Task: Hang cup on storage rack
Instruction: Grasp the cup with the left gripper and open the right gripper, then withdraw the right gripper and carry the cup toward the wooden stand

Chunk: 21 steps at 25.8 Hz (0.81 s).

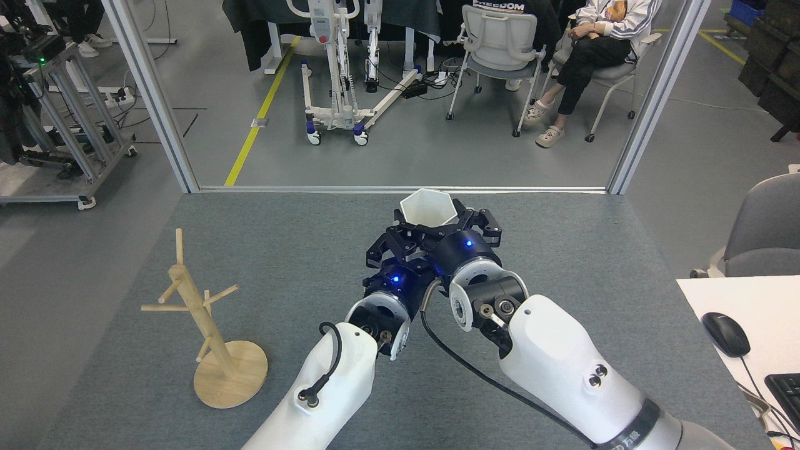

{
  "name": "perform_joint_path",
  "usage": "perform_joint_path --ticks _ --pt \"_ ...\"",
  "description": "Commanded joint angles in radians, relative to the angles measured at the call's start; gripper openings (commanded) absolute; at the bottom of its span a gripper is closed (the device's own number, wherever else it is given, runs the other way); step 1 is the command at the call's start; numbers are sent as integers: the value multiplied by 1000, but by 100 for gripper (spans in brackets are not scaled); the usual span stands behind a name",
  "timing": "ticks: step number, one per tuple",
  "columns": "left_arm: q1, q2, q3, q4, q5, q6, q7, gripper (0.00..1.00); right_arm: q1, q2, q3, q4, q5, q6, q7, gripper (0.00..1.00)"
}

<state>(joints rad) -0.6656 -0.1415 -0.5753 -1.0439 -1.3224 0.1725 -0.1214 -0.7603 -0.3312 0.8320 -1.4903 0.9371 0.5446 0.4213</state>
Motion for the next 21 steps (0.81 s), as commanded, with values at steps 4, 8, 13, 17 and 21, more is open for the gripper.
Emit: perform_joint_path --ticks 4,8,13,17,21 --pt "6 0 2 -5 -1 -5 -1 0 21 -25 -11 -44 0 6 -4 99" --pt "6 0 0 -8 -1 -5 0 0 58 -31 -25 -84 11 6 -4 99" --pt "8 0 0 -7 -1 -10 0 0 88 -34 -50 -119 43 6 -4 99" --pt "8 0 2 -4 0 -24 -1 0 78 -40 -54 -136 43 3 -6 99" --pt "18 0 0 1 2 -41 -1 0 24 -25 -88 -133 43 -11 -61 99"
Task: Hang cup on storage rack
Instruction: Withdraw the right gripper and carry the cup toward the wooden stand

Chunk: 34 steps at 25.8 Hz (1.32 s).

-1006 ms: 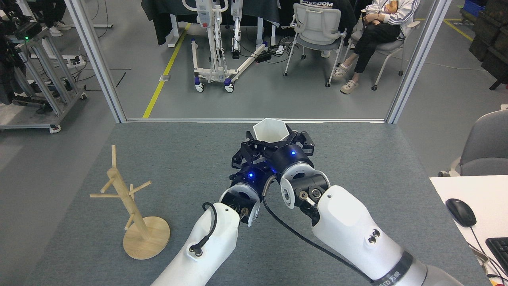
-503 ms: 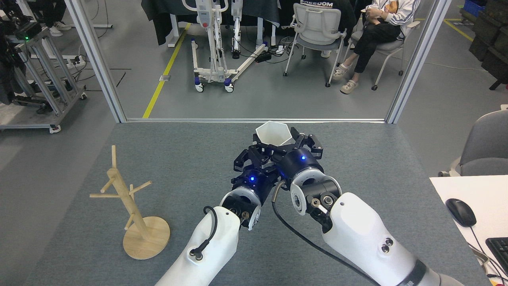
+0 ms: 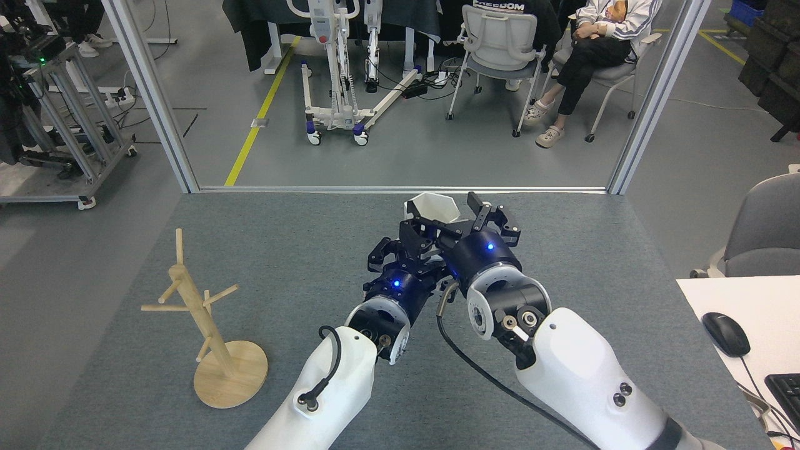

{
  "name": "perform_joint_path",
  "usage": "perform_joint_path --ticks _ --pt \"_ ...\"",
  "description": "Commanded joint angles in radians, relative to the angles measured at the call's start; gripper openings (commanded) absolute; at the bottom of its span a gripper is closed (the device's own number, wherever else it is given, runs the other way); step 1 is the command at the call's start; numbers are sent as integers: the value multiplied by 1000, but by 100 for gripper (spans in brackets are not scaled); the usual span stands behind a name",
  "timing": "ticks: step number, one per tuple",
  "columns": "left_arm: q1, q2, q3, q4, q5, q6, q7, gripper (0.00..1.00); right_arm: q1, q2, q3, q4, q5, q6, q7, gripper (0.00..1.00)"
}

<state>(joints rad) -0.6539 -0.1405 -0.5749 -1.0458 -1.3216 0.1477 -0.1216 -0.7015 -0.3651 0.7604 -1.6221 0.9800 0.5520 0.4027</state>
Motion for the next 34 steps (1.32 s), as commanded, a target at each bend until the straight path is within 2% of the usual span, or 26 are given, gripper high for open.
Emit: perform_joint_path --ticks 1,7,9,15,18,21,24,27,30,34 --pt "7 -1 0 3 1 -19 -1 0 -47 14 -20 2 0 -34 -61 99" --pt "23 -1 1 1 -1 -20 -1 0 -38 -3 -105 16 -6 -93 -176 99" --pt "30 -1 1 -2 -2 -20 -1 0 -7 -45 -153 47 -8 -129 -193 99" --pt "57 -1 38 -5 -10 -22 0 0 237 -104 -426 217 0 -376 -269 99" --pt "82 5 50 -53 -44 -22 2 0 361 -127 -535 284 9 -521 -364 99" --pt "105 10 53 -114 -97 -20 11 0 478 -121 -616 349 86 -610 -452 99" --pt "155 32 90 -217 -156 -17 14 0 554 -107 -664 360 147 -615 -493 99" --pt "232 61 164 -352 -209 -17 16 0 590 -72 -668 367 157 -612 -504 99" --pt "336 127 190 -485 -231 -11 19 0 596 -64 -670 370 161 -609 -504 99" --pt "499 160 263 -582 -248 -10 123 0 596 -45 -667 404 163 -603 -504 99"
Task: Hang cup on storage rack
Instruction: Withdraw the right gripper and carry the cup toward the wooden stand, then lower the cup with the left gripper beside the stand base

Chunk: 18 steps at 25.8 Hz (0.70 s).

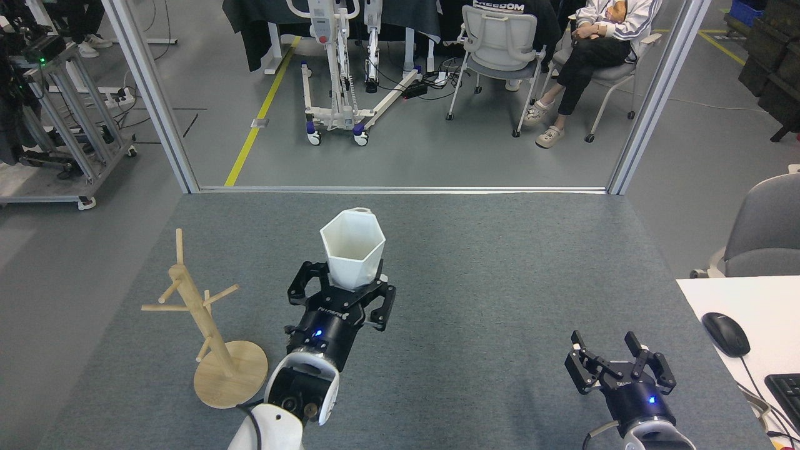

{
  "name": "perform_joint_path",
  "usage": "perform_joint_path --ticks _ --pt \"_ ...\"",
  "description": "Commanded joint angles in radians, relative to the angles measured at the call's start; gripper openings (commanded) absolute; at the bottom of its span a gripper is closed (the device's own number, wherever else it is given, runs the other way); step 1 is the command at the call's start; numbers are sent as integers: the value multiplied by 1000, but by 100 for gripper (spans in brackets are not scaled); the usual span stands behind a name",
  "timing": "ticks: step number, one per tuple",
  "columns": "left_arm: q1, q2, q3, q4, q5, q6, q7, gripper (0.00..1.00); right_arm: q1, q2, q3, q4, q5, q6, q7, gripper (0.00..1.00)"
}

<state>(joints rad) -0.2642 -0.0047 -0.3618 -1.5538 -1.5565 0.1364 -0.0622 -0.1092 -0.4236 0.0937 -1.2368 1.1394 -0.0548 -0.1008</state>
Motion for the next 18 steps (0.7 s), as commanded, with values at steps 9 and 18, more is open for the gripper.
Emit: perform_joint_path --ticks 9,18 --pt "350 55 106 -150 -14 8 312 0 3 14 -8 20 2 6 0 99" --pt "517 69 283 -173 -11 143 505 0 3 14 -8 19 11 1 0 99"
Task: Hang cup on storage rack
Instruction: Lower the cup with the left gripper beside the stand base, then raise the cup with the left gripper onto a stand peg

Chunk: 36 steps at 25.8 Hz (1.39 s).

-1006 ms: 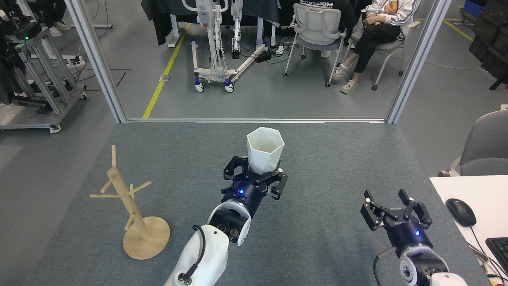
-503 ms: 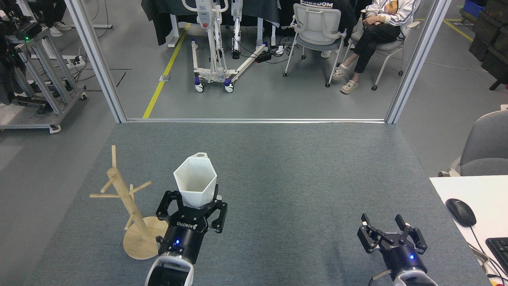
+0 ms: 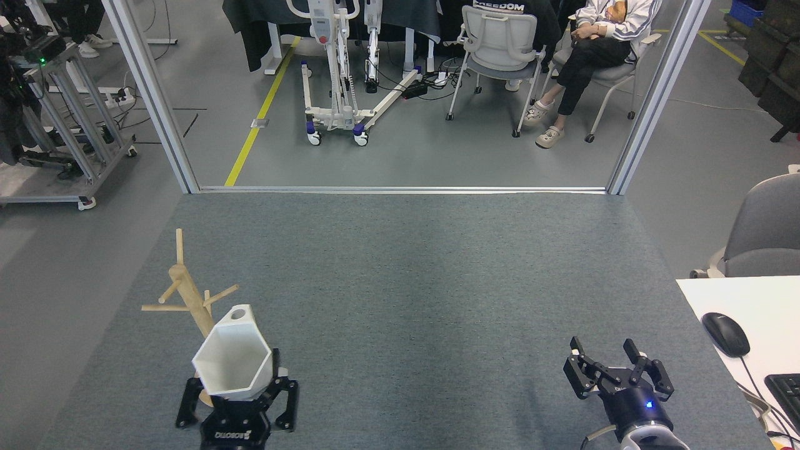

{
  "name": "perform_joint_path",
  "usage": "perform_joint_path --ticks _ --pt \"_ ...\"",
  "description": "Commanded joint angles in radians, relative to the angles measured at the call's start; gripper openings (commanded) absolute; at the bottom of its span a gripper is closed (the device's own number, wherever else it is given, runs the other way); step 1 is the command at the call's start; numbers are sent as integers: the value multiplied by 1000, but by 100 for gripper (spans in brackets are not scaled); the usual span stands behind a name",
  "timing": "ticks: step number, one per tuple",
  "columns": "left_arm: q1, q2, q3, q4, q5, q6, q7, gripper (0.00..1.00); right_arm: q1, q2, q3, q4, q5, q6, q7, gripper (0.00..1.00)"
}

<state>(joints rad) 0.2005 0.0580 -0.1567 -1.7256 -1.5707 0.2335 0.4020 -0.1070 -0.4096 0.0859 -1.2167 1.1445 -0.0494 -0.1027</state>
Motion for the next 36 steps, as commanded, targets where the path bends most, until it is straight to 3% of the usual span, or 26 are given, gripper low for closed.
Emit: perform_joint_path --ticks 1,8,12,23,36 --pt "74 9 112 -2 6 63 49 0 1 0 1 -3 8 -6 1 99" --pt "151 25 213 23 8 81 26 0 3 0 2 -1 21 0 1 99" --pt "148 29 226 35 -8 75 -65 0 4 15 2 -3 50 -1 1 99" --pt "85 95 247 84 -42 78 -178 0 -8 11 -2 0 54 -1 3 99" --pt "13 149 249 109 -32 84 -192 0 -31 26 12 -1 57 -7 5 99"
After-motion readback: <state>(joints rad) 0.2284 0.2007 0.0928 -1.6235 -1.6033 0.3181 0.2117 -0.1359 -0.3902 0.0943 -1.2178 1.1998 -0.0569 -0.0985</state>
